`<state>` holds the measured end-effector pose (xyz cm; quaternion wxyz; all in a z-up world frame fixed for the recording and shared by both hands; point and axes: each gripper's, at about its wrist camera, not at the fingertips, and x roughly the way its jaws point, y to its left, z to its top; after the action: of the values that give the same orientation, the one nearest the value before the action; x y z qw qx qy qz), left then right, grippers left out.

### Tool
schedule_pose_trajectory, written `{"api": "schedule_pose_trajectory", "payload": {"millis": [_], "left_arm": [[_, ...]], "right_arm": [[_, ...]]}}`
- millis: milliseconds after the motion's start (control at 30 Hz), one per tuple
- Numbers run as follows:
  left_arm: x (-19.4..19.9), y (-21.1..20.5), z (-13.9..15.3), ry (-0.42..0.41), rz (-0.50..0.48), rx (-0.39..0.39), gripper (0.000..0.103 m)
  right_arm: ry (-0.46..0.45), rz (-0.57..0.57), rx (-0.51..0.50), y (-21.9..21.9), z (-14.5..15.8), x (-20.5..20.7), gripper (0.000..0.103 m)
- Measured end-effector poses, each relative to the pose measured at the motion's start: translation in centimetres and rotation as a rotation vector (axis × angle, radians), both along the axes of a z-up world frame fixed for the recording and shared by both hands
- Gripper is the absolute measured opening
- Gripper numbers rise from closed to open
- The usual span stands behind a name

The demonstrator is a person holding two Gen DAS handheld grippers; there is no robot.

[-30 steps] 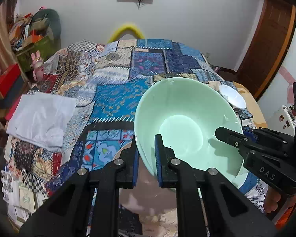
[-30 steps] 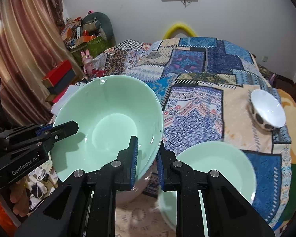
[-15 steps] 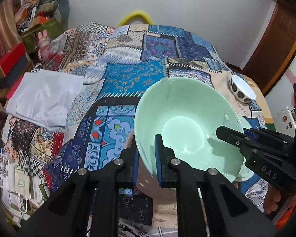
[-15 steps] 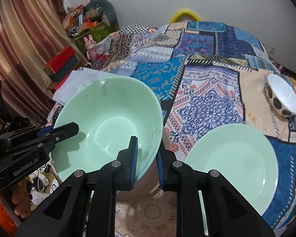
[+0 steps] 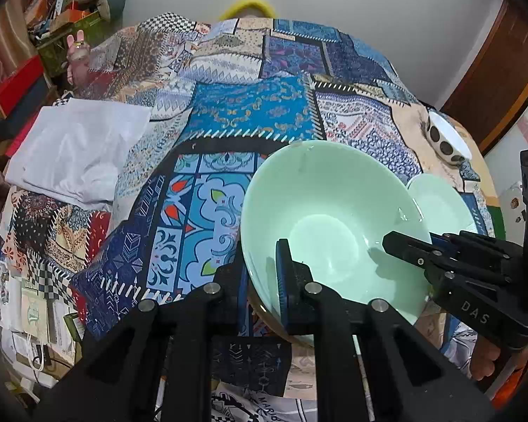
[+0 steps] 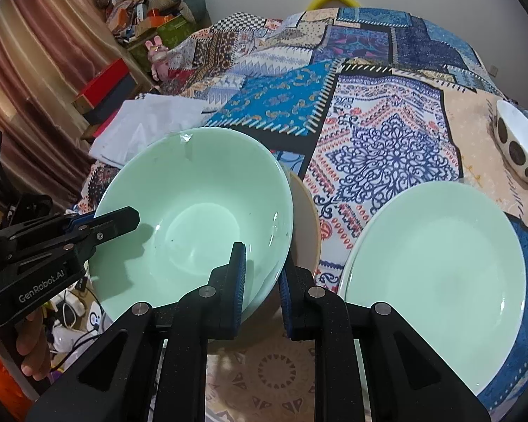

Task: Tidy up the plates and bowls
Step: 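Carry the pale green bowl over the pink bowl and lower it, then open both grippers and move them toward the white spotted bowl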

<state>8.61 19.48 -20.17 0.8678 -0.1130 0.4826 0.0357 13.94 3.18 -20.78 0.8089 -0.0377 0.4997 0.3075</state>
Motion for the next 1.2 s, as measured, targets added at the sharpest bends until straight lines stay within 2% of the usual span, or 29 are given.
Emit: {"api": "schedule_pose_trajectory", "payload": {"millis": [367, 600, 700, 767, 867, 1067, 1200], "left_arm": [[0.1, -0.3, -1.3, 0.012, -0.006, 0.066, 0.013], [0.4, 0.1, -2.1, 0.042, -0.004, 0.07, 0.013], [0.4, -0.1, -2.5, 0.051, -0.003, 0.077, 0.013], [0.3, -0.2, -2.5, 0.051, -0.002, 0.074, 0.013], [0.1, -0.2, -2.1, 0.05, 0.002, 0.068, 0.013], [-0.4, -1.0, 0.2, 0.001, -0.011, 0.079, 0.013], [-0.8, -2.5, 2.6, -0.059, -0.034, 0.111, 0.014]], "right_arm": [[0.032, 0.021, -0.014, 0.4, -1.1, 0.2, 0.016], [-0.032, 0.041, -0.068, 0.9, -0.9, 0.0, 0.018], [-0.027, 0.021, -0.057, 0.2, -0.7, 0.5, 0.019], [0.008, 0.011, -0.015, -0.7, -0.6, 1.1, 0.019], [0.023, 0.012, 0.004, -1.0, -0.5, 1.1, 0.019], [-0.06, 0.016, -0.019, -1.6, 1.2, 0.3, 0.019], [-0.102, 0.0, 0.011, -3.3, 3.1, 0.5, 0.022]]}}
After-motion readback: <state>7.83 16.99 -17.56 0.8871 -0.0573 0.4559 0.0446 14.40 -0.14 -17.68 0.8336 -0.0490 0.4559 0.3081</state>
